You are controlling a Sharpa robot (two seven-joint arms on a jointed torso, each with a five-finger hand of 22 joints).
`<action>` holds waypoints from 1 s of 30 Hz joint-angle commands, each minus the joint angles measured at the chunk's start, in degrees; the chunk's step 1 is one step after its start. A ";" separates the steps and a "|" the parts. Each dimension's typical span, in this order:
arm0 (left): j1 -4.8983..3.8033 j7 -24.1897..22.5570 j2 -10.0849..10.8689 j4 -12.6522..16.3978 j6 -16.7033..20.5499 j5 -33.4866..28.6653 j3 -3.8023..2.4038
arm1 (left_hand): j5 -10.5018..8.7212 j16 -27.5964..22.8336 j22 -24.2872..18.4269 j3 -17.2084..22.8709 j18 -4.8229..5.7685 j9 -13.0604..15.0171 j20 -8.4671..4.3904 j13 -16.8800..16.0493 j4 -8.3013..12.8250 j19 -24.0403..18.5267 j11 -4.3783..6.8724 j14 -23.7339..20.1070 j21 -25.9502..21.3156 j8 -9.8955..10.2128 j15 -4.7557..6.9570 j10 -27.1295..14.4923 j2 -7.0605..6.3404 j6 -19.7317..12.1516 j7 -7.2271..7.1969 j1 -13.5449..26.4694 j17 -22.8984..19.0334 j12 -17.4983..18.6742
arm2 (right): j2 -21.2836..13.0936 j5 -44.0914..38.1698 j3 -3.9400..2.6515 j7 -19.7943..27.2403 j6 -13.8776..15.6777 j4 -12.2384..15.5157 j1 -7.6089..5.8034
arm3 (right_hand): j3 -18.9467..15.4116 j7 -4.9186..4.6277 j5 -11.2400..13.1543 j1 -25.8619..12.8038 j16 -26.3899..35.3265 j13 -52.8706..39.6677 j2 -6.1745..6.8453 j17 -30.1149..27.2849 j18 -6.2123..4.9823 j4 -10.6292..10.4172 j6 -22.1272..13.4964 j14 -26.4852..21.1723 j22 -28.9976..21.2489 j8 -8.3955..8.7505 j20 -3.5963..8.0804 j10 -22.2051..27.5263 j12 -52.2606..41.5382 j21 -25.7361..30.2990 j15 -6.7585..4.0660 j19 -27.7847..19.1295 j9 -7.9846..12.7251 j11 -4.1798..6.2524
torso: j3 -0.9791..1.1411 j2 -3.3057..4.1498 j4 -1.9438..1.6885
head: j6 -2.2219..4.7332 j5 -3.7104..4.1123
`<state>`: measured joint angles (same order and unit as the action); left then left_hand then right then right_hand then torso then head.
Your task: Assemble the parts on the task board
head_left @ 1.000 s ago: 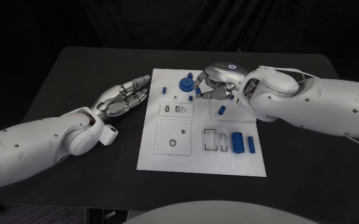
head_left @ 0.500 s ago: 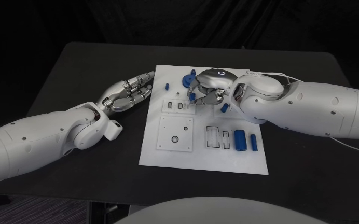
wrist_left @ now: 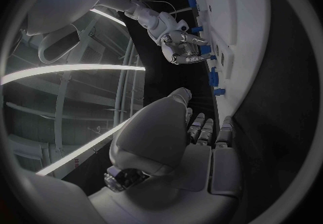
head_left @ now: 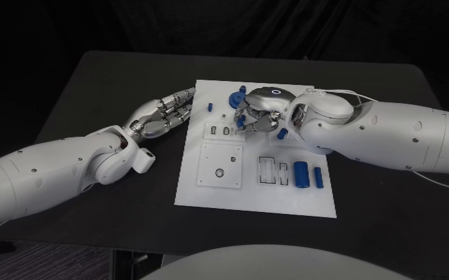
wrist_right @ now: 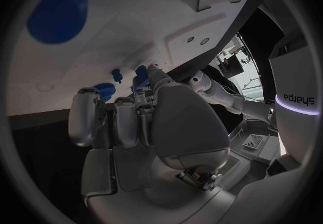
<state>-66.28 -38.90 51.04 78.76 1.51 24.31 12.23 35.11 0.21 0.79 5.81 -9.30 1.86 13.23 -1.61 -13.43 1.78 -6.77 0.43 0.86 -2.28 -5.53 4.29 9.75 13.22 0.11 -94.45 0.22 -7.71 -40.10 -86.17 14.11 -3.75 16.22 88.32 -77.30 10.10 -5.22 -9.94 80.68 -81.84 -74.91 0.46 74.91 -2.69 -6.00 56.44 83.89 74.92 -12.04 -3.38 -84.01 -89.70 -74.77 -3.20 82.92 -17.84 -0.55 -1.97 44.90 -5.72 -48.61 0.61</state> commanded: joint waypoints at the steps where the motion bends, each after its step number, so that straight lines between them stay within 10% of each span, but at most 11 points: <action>1: 0.07 -5.54 -0.14 0.06 -0.71 -0.06 -0.05 | -0.02 0.00 0.03 0.21 -1.03 0.07 0.35 0.00 -0.02 0.13 -0.53 0.01 0.29 -0.12 -0.51 -0.01 0.09 0.06 0.41 0.36 -0.02 0.04 | 0.10 -0.13 -0.03 -0.75 -1.88 0.03 0.24 | -0.23 -0.04 -0.17 -0.40 0.34 -15.09 -0.05 6.89 -1.00 0.01 -0.28 3.37 8.74 -1.29 -0.02 -5.99 -0.30 0.37 0.38 -0.46 -6.74 -0.43 | 0.01 -0.04 0.12 | -0.02 -0.08; 14: 0.07 -5.60 -0.49 -0.31 -0.97 -0.06 -0.05 | -0.01 -0.01 0.03 0.27 -1.03 0.05 0.38 0.01 0.02 0.13 -0.55 -0.01 0.29 -0.10 -0.53 -0.04 0.11 -0.01 0.43 0.38 -0.03 0.08 | 0.59 -0.13 -0.03 -1.23 -3.50 -0.72 0.65 | -0.62 -0.72 -0.14 -0.91 1.29 -14.94 0.28 6.05 -1.31 -0.17 -2.40 2.94 8.24 0.33 -0.48 -5.81 -0.16 1.96 0.89 -1.16 -6.52 -0.98 | -0.04 -0.11 0.00 | 0.00 -0.04; 30: 0.08 -5.74 -0.74 -0.71 -1.09 -0.06 -0.05 | 0.00 -0.02 0.02 0.32 -1.03 0.05 0.38 0.02 0.04 0.10 -0.54 -0.03 0.27 -0.10 -0.54 -0.09 0.15 -0.01 0.46 0.38 -0.03 0.14 | 0.90 -0.13 -0.03 -1.13 -4.75 -0.93 0.82 | -1.37 -1.35 1.73 -1.41 3.42 -13.80 1.83 4.14 -1.83 -0.34 -11.03 2.15 7.42 6.72 -0.42 -4.36 0.95 4.97 0.64 -2.04 -2.32 -0.57 | -0.02 -0.06 -0.02 | 0.02 0.21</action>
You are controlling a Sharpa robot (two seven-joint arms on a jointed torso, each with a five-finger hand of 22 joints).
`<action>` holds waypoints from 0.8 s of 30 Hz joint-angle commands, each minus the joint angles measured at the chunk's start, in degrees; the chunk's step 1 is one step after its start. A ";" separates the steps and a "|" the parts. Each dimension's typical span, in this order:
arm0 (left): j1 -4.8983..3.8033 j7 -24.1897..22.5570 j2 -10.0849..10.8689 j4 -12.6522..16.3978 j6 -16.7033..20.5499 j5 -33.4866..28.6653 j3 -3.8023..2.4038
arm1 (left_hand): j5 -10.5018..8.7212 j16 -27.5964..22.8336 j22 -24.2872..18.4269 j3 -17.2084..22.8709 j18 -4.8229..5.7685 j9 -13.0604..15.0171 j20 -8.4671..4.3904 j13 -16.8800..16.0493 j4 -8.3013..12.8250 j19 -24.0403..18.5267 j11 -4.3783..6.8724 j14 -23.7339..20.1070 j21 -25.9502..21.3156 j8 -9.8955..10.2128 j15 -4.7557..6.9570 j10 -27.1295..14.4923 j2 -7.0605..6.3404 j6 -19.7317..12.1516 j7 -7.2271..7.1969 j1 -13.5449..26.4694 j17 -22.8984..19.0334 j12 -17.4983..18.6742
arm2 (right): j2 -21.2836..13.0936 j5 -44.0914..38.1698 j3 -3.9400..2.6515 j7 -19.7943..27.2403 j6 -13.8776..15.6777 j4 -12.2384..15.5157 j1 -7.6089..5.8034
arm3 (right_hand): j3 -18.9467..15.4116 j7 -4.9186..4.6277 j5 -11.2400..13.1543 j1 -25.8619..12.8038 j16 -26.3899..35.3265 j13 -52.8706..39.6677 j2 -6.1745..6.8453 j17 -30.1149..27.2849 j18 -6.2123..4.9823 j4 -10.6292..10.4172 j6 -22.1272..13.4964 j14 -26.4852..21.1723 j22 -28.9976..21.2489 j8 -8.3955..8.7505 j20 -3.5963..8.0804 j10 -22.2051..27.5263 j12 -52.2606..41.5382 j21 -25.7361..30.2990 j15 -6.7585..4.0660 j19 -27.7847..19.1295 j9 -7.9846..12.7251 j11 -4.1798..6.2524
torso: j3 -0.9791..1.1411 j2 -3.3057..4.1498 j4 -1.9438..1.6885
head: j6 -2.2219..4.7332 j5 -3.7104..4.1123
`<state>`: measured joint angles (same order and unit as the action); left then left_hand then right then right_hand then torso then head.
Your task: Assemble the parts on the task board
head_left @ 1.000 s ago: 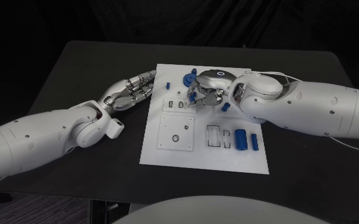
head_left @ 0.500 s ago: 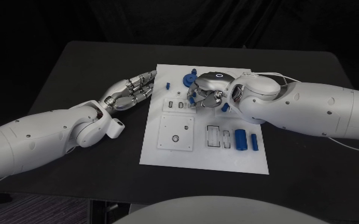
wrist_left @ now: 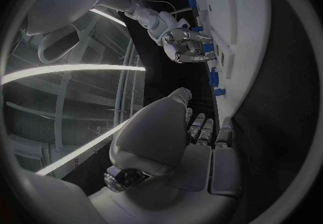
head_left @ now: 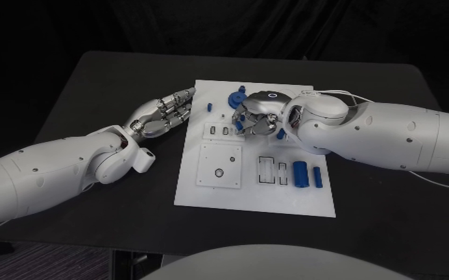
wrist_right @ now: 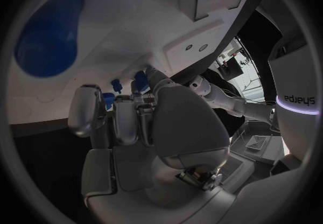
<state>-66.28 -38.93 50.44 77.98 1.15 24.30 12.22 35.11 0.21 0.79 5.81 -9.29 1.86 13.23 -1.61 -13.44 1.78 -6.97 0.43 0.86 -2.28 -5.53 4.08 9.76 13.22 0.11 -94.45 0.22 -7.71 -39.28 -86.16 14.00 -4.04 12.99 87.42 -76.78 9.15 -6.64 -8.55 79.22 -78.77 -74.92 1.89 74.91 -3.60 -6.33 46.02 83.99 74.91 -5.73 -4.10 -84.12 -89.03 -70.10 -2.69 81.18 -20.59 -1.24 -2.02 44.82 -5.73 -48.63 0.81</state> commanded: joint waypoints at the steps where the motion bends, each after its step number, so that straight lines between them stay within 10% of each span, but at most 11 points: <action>1: 0.08 -5.72 -0.13 0.06 -0.72 -0.05 -0.03 | -0.01 -0.02 0.02 0.32 -1.04 0.05 0.38 0.02 0.05 0.11 -0.33 -0.03 0.27 -0.10 -0.53 0.12 0.15 -0.01 0.46 0.38 -0.03 0.14 | 0.08 -0.13 0.08 -0.83 -1.53 -0.04 0.30 | -0.55 0.14 0.66 -0.04 0.35 -13.78 0.48 4.14 -0.92 -0.05 -1.10 2.06 7.44 0.70 0.34 -4.24 0.29 0.34 0.08 -0.26 0.72 0.17 | 0.00 0.01 -0.01 | 0.03 0.01; 9: 0.09 -5.81 -0.06 0.07 -0.58 -0.05 -0.03 | 0.00 -0.03 0.01 0.35 -1.04 0.05 0.38 0.03 0.06 0.10 -0.32 -0.04 0.27 -0.09 -0.53 0.09 0.17 -0.04 0.48 0.39 -0.04 0.17 | -0.12 -0.13 0.08 0.15 -0.42 0.05 0.32 | -2.26 1.19 4.28 -0.76 -8.47 -15.08 1.92 12.43 0.72 -1.16 -9.21 5.12 10.69 2.21 0.93 -5.88 -0.97 -7.19 -0.54 3.41 4.82 0.97 | 0.04 0.00 0.04 | -0.13 -0.20; 17: 0.08 -9.12 0.10 0.08 2.85 -0.05 -0.04 | -0.08 0.25 0.30 0.66 -1.15 0.40 -0.05 -0.34 0.03 0.96 0.62 0.63 0.77 -0.82 0.25 1.70 -0.42 2.94 1.48 0.66 0.20 -1.93 | -1.30 -0.13 0.03 4.79 6.89 0.75 0.26 | -2.24 3.12 5.64 0.04 -11.23 -15.08 7.04 15.09 1.50 -10.18 -24.23 6.01 12.36 3.17 2.03 -5.88 -0.97 -11.01 -1.76 4.85 12.79 2.49 | 0.04 0.00 0.03 | -0.14 -0.35; 24: -0.04 -10.66 0.85 1.20 6.68 -0.05 -0.06 | -0.54 0.29 0.40 0.40 -1.12 0.56 -0.33 -0.49 -0.84 1.34 1.47 0.81 0.99 -1.28 0.89 2.61 -1.24 4.99 2.25 1.08 0.23 -3.18 | -3.53 -0.13 -0.16 8.20 14.84 2.72 -0.76 | -1.72 2.84 5.53 0.27 -11.23 -15.08 5.74 15.09 1.53 -10.24 -21.54 6.01 12.39 2.66 2.07 -5.88 -0.97 -11.15 -1.68 4.88 12.30 2.36 | 0.05 -0.05 0.13 | 1.03 -0.66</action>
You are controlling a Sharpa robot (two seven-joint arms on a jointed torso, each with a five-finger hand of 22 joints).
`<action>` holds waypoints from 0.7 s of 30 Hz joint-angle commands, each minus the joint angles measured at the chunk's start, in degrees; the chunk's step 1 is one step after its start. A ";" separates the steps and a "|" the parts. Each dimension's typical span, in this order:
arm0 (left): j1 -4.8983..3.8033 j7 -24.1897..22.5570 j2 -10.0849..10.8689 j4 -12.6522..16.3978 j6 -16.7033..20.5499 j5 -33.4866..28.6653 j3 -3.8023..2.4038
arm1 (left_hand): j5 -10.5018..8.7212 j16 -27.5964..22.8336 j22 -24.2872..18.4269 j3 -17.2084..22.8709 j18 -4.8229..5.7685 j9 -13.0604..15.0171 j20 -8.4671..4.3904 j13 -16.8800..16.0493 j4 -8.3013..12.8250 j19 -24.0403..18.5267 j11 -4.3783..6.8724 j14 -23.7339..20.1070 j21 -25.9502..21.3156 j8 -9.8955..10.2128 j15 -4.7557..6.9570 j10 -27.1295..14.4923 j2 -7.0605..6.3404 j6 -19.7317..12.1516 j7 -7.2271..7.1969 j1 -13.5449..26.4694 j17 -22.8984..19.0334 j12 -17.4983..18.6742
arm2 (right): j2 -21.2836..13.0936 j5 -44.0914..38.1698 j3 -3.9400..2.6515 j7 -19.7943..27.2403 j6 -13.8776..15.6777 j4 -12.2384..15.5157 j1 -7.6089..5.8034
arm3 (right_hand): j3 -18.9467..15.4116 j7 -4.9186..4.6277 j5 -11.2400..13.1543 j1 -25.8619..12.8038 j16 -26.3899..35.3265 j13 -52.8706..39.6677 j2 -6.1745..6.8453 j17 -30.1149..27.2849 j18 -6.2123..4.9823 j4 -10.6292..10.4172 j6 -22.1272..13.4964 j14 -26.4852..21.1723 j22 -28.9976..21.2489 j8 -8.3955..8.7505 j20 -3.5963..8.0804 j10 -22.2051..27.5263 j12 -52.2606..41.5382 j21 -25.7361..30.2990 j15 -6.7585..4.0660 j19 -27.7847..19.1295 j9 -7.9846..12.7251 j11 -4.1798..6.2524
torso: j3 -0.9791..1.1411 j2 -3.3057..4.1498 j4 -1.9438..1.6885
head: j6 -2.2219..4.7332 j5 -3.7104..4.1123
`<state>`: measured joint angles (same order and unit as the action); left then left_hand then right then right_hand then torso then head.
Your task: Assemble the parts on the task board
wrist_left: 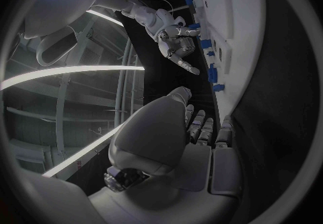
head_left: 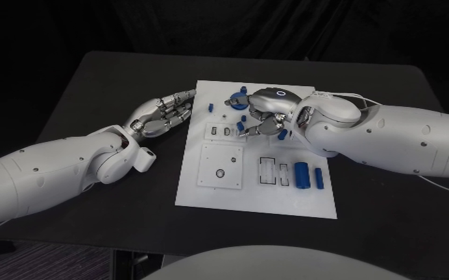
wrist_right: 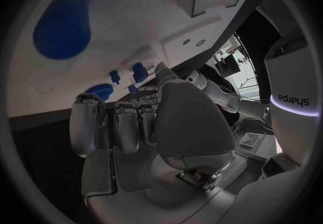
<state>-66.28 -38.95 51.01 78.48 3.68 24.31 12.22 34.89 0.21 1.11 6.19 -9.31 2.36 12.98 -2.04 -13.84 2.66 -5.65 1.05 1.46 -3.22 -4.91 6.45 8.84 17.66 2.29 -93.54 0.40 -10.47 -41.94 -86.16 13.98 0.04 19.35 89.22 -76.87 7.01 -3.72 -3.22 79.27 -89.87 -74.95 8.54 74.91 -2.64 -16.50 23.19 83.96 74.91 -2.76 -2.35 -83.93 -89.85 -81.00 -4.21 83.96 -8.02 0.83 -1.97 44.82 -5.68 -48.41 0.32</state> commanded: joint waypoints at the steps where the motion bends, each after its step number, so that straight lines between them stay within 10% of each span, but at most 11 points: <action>1: -0.15 -10.63 0.45 0.99 4.66 -0.07 -0.06 | -0.56 0.27 0.09 -0.08 -1.10 0.08 -0.10 -0.08 -0.72 0.48 0.35 0.18 0.41 -0.39 0.43 0.34 -0.53 0.86 0.35 0.27 0.05 -0.60 | -1.31 -0.13 -0.16 4.43 9.26 1.27 -1.03 | 0.53 -0.17 0.18 0.31 -0.13 -15.05 -1.21 15.09 0.54 -0.02 1.96 6.04 12.36 -0.45 0.30 -6.07 -0.15 -0.14 -0.12 2.04 -0.38 0.23 | 0.03 -0.07 0.10 | 1.12 -0.34; 5: -1.34 -10.09 1.17 2.30 7.24 -0.07 -0.07 | -1.98 0.34 0.18 -0.35 -1.09 0.03 0.02 -0.11 -1.79 0.81 0.35 0.42 0.61 -0.32 0.44 0.47 -0.94 1.12 0.67 0.52 0.11 -1.01 | -3.50 -0.11 -0.18 5.72 11.38 2.58 -3.21 | 0.76 -0.46 0.11 0.41 -0.13 -15.05 -2.73 15.09 0.59 0.20 6.56 6.04 12.41 -1.33 0.11 -6.07 -0.15 -0.38 0.10 2.10 -1.06 -0.03 | 0.07 -0.09 0.12 | 2.38 -0.95; 14: -8.27 -5.45 -1.05 -0.48 9.00 0.52 -0.07 | -13.85 2.35 1.49 -0.68 -1.17 0.11 0.21 -0.88 -3.06 5.86 -0.77 7.22 3.76 -0.03 -0.12 4.46 0.57 2.86 0.48 4.33 1.79 -8.03 | -8.11 0.71 0.05 5.49 12.06 3.20 -6.31 | 0.92 -0.33 -0.13 0.70 -0.13 -15.05 -4.84 15.09 0.66 0.89 11.94 6.04 12.51 -2.25 0.06 -6.07 -0.15 -0.72 0.08 2.20 -1.62 0.04 | 0.32 -0.97 0.22 | 3.87 -1.84; 21: -11.50 2.21 -5.35 -7.33 4.49 4.74 -0.07 | -20.17 11.28 6.69 -6.21 -1.15 0.59 1.00 -3.32 -2.98 27.07 -3.65 32.15 16.35 -0.95 -2.58 16.60 3.83 9.25 2.25 13.54 10.17 -20.54 | -9.77 1.65 0.20 4.07 10.45 0.90 -6.66 | 0.60 -0.71 0.00 0.41 -0.13 -15.05 -6.08 15.09 0.56 0.94 16.89 6.04 12.36 -3.09 -0.08 -6.07 -0.15 -0.30 0.26 1.94 -2.10 -0.22 | 0.89 -2.44 0.56 | 3.49 -2.53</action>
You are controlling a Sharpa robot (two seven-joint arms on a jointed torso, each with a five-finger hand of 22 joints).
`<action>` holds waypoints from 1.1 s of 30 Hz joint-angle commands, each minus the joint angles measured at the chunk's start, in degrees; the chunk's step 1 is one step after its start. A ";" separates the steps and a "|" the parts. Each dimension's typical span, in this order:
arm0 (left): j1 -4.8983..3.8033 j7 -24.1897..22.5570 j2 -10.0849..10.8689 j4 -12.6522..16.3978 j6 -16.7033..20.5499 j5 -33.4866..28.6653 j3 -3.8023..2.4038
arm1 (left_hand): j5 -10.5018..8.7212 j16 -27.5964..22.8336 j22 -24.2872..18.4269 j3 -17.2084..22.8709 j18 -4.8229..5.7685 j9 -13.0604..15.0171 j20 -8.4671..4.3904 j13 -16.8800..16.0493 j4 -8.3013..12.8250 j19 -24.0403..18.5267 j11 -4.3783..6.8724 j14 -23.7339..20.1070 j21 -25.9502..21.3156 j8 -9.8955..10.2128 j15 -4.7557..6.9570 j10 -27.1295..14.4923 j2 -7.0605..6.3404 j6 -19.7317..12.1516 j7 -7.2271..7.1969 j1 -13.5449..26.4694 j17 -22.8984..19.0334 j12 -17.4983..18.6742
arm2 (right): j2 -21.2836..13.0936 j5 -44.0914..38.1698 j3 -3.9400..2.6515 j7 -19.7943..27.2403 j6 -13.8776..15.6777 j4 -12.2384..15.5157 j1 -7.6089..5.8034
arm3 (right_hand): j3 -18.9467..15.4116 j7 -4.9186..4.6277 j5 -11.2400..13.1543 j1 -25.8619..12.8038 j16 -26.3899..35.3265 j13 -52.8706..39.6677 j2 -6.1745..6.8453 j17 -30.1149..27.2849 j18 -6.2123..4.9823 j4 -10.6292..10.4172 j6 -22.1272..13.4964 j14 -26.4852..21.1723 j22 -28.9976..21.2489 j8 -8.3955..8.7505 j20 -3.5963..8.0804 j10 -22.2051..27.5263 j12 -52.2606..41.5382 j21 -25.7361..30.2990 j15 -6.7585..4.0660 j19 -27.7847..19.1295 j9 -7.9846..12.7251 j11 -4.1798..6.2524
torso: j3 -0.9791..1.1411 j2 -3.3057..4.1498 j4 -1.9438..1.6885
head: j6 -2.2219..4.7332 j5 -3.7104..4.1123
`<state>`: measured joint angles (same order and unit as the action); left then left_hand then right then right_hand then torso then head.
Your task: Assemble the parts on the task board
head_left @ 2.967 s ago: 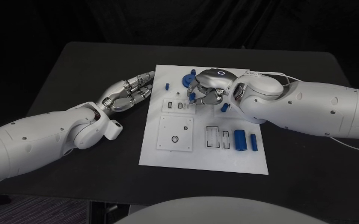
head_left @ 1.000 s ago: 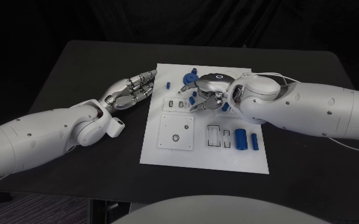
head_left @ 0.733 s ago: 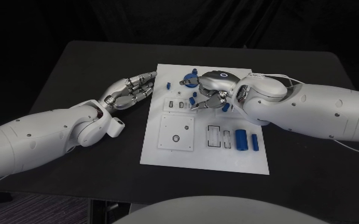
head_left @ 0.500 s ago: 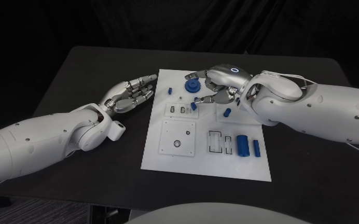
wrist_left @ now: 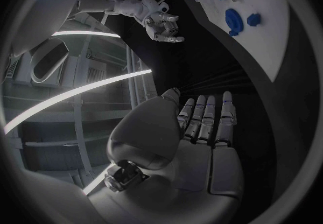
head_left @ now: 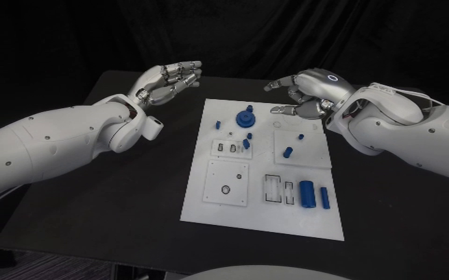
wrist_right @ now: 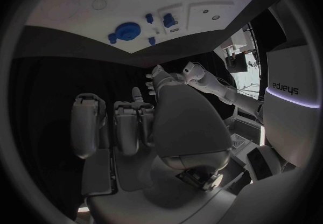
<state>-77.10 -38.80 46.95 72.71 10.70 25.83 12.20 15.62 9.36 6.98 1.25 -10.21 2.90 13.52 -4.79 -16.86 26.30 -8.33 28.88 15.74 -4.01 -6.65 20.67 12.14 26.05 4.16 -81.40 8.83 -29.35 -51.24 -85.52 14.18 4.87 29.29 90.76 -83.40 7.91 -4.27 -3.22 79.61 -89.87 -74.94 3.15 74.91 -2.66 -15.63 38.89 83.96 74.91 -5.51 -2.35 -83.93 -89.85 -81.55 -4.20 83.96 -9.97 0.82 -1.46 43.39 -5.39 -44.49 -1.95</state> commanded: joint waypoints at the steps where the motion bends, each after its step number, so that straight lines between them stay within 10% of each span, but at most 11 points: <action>1: -0.84 2.96 -1.72 -1.96 -2.72 3.48 -0.05 | -1.01 2.93 1.05 -1.46 -0.21 0.07 0.61 -0.75 0.01 4.30 -1.23 5.23 2.60 -0.17 -1.09 2.98 0.64 1.08 0.47 1.49 2.04 -2.12 | -0.60 1.23 0.02 -0.89 0.50 -0.77 -0.14 | -0.35 -0.22 0.00 0.01 -0.13 -15.06 -0.82 15.09 0.58 0.06 2.00 6.04 12.36 -0.49 -0.10 -6.07 -0.15 0.26 0.30 1.93 -0.25 -0.26 | 0.40 -1.04 0.31 | -0.43 -0.29; 5: -1.27 8.63 -3.17 -1.75 -0.90 7.15 -0.05 | -1.36 13.47 3.90 -2.22 -0.06 0.29 1.32 -3.83 0.25 13.51 -2.72 15.07 8.93 -0.46 -2.16 11.06 1.31 3.86 2.19 0.52 6.13 -8.45 | -1.28 2.26 0.03 -1.40 0.48 -1.03 -0.17 | -0.40 -0.64 -0.58 0.41 -0.13 -15.06 -1.74 15.09 0.67 0.62 5.14 6.04 12.47 -1.22 -0.32 -6.07 -0.15 -0.14 0.54 2.11 -0.32 -0.59 | 0.64 -1.99 0.55 | -1.19 -0.42; 8: -1.51 16.05 -4.05 0.08 2.42 14.91 -0.06 | -2.38 30.05 10.16 0.37 0.03 0.77 -1.66 -9.72 0.16 27.07 -0.20 23.41 20.40 -1.55 0.90 18.75 0.02 10.12 3.66 -4.93 14.34 -17.64 | -1.94 2.65 0.04 -1.83 0.21 -1.01 -0.18 | -0.51 -0.90 -0.99 0.31 -0.13 -15.06 -2.20 15.09 0.71 0.71 6.68 6.04 12.53 -1.57 -0.44 -6.07 -0.15 -0.36 0.68 2.22 -0.38 -0.77 | 1.33 -2.79 1.17 | -1.99 -0.96; 10: -1.70 22.06 -4.53 1.88 4.43 22.08 -0.07 | -2.98 35.25 12.22 1.02 -0.09 1.18 -2.64 -11.80 0.05 28.06 0.72 23.63 23.33 -2.77 1.93 20.89 -0.31 15.13 4.61 -5.88 17.20 -20.32 | -2.31 2.79 0.04 -2.15 0.37 -1.08 -0.19 | -0.81 -1.24 -0.96 -0.25 -0.13 -15.06 -2.46 15.09 0.74 0.43 8.69 6.04 12.57 -2.24 -0.57 -6.07 -0.15 -0.50 0.86 2.29 -0.63 -1.01 | 1.66 -3.13 1.27 | -2.47 -1.13; 12: -1.92 26.95 -4.98 3.50 5.56 27.76 -0.07 | -6.28 51.36 17.81 1.28 -0.08 2.20 -6.08 -23.94 0.66 35.12 3.45 33.74 32.62 -6.59 4.75 29.64 -2.55 21.45 5.16 -6.91 29.32 -34.25 | -2.56 2.87 0.04 -2.38 0.52 -1.30 -0.19 | -1.02 -1.39 -0.91 -0.74 -0.13 -15.06 -2.66 15.09 0.75 0.16 9.26 6.04 12.57 -2.27 -0.67 -6.07 -0.15 -0.51 0.98 2.30 -0.65 -1.16 | 1.89 -3.32 1.35 | -2.72 -1.16; 13: -2.07 29.29 -5.24 4.33 5.93 30.17 -0.07 | -5.87 62.27 26.27 1.02 0.94 2.48 -6.33 -44.72 0.34 38.39 3.79 40.68 40.18 -8.30 5.45 41.23 -3.43 23.33 4.50 -6.04 43.77 -45.87 | -2.68 2.90 0.04 -2.50 0.57 -1.47 -0.19 | -1.06 -1.41 -0.92 -0.85 -0.13 -15.06 -2.74 15.09 0.75 0.09 9.39 6.04 12.57 -2.26 -0.70 -6.07 -0.15 -0.52 1.00 2.30 -0.65 -1.19 | 2.01 -3.40 1.44 | -2.84 -1.26; 14: -2.24 31.64 -5.52 5.17 6.11 32.38 -0.07 | -5.89 62.44 26.45 1.00 0.97 2.49 -6.33 -45.03 0.36 38.44 3.82 40.79 40.33 -8.33 5.46 41.40 -3.45 23.35 4.49 -5.99 44.01 -46.03 | -2.79 2.92 0.04 -2.63 0.55 -1.66 -0.19 | -1.06 -1.41 -0.92 -0.85 -0.13 -15.06 -2.74 15.09 0.75 0.09 9.39 6.04 12.57 -2.26 -0.70 -6.07 -0.15 -0.52 1.00 2.30 -0.65 -1.19 | 2.31 -3.51 1.70 | -3.06 -1.54; 15: -2.46 34.40 -5.87 6.16 6.13 34.88 -0.07 | -7.12 72.51 39.99 0.03 2.63 3.68 -6.95 -64.86 0.70 43.44 5.27 49.13 50.90 -10.83 6.61 53.78 -3.94 25.35 3.42 -3.23 60.01 -54.87 | -2.91 2.95 0.04 -2.77 0.46 -1.92 -0.19 | -1.07 -1.44 -0.94 -0.94 -0.13 -15.06 -2.86 15.09 0.74 0.03 9.51 6.04 12.57 -2.26 -0.72 -6.07 -0.15 -0.50 1.02 2.29 -0.65 -1.21 | 2.55 -3.57 1.95 | -3.22 -1.86; 19: -3.41 43.75 -6.96 9.21 4.68 42.93 -0.08 | -8.98 78.68 53.29 -1.80 4.35 7.96 -8.35 -80.64 0.74 48.51 6.92 57.43 60.09 -16.32 8.33 65.70 -4.19 28.44 1.11 1.43 74.44 -59.61 | -3.19 3.00 0.04 -3.14 -0.15 -2.82 -0.18 | -1.05 -1.51 -1.03 -1.07 -0.13 -15.06 -3.15 15.09 0.73 -0.06 9.72 6.04 12.56 -2.23 -0.76 -6.07 -0.15 -0.48 1.06 2.28 -0.65 -1.26 | 2.88 -3.70 2.32 | -3.69 -2.53; 27: -4.95 58.07 -8.33 12.13 -5.13 49.68 -0.08 | -11.67 80.56 59.04 -5.90 4.99 24.25 -10.10 -85.21 0.38 49.68 8.49 60.99 63.32 -28.95 9.66 69.33 -3.45 25.59 -0.45 11.71 80.93 -60.65 | -3.23 3.02 0.04 -3.98 -0.22 -3.13 -0.04 | -1.07 -1.65 -1.25 -1.30 -0.07 -15.06 -3.47 15.04 0.66 -0.18 10.06 6.02 12.46 -2.20 -0.84 -6.07 -0.15 -0.18 1.15 2.12 -0.65 -1.37 | 3.25 -3.61 2.52 | -3.68 -3.10; 33: -5.53 63.24 -9.77 12.64 -9.50 50.77 -0.08 | -11.05 80.64 61.26 -8.95 5.27 34.05 -10.96 -85.21 0.25 51.20 9.45 61.12 64.06 -34.47 10.40 69.33 -3.78 24.34 -1.53 17.13 81.17 -60.65 | -2.90 3.03 0.04 -4.65 0.80 -3.12 -0.01 | -1.28 -1.84 -1.77 -1.76 0.02 -15.06 -3.66 14.96 0.47 -0.29 10.60 5.99 12.19 -2.14 -0.99 -6.07 -0.15 0.68 1.31 1.67 -0.66 -1.54 | 2.87 -3.67 2.35 | -4.36 -3.13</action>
<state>-82.46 18.02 37.46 85.12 6.13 73.49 12.18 4.28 89.85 68.02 -7.54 -5.67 36.43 2.65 -62.59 -16.57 77.28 -0.12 84.00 79.57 -38.16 3.66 83.09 8.26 50.37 2.83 -64.72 74.95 -77.92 -54.17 -82.59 14.26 1.98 29.11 87.57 -83.47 6.88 -6.20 -4.80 78.09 -89.87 -74.94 -0.17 74.91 -2.67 -15.87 49.22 84.06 74.90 -7.60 -2.98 -83.93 -89.85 -81.08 -3.27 84.15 -10.57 -0.43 1.56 39.73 -2.98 -48.58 -5.07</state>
